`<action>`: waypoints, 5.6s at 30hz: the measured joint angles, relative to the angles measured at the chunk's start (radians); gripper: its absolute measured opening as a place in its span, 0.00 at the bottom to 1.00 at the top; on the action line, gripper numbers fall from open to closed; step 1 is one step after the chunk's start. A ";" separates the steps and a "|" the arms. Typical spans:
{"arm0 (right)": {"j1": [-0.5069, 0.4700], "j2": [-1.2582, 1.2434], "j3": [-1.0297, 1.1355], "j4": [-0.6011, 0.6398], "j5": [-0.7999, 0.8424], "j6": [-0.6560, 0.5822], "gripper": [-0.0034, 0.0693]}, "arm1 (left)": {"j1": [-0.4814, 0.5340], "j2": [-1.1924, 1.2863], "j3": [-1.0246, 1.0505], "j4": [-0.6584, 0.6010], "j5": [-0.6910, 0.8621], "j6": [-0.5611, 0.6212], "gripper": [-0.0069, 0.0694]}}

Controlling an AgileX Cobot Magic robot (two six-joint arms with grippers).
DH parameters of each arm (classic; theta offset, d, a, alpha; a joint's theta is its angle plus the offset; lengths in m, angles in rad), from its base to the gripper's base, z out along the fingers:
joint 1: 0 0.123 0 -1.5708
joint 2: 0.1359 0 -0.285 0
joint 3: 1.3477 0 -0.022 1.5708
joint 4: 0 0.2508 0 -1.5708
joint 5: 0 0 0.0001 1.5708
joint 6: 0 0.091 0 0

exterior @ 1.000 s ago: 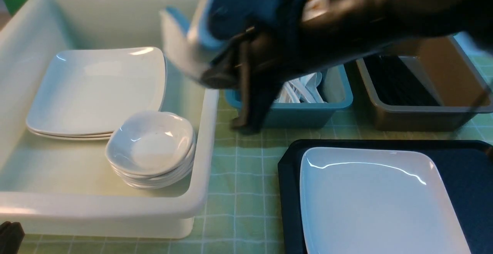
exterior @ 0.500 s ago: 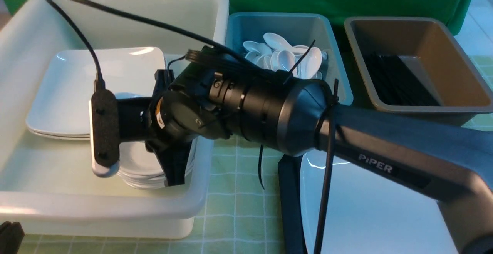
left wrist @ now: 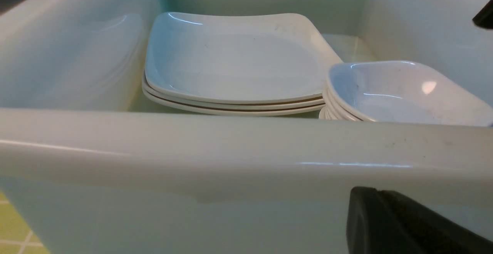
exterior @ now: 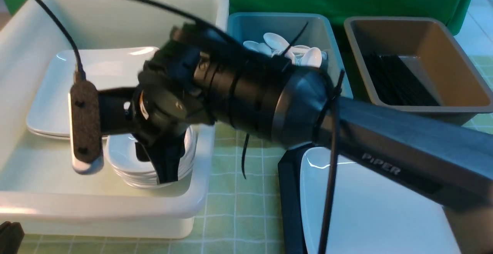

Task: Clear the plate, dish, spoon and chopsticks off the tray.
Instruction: Use the right arm to put the small plate into the large storage box on the left, then use the left arm to grab a plate from the dinner plate

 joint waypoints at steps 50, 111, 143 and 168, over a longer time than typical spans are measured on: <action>-0.114 -1.859 1.302 -0.271 0.134 0.943 0.07 | 0.000 0.000 0.001 -0.567 -0.312 -0.511 0.10; -0.114 -1.859 1.306 -0.274 0.103 0.942 0.15 | -0.691 2.073 -1.855 -0.216 0.866 -0.117 0.53; -0.114 -1.859 1.306 -0.274 0.103 0.963 0.16 | -0.687 2.327 -1.963 -0.271 0.739 -0.085 0.56; -0.114 -1.859 1.306 -0.273 0.110 0.991 0.19 | -0.688 2.360 -1.970 -0.601 0.761 -0.112 0.13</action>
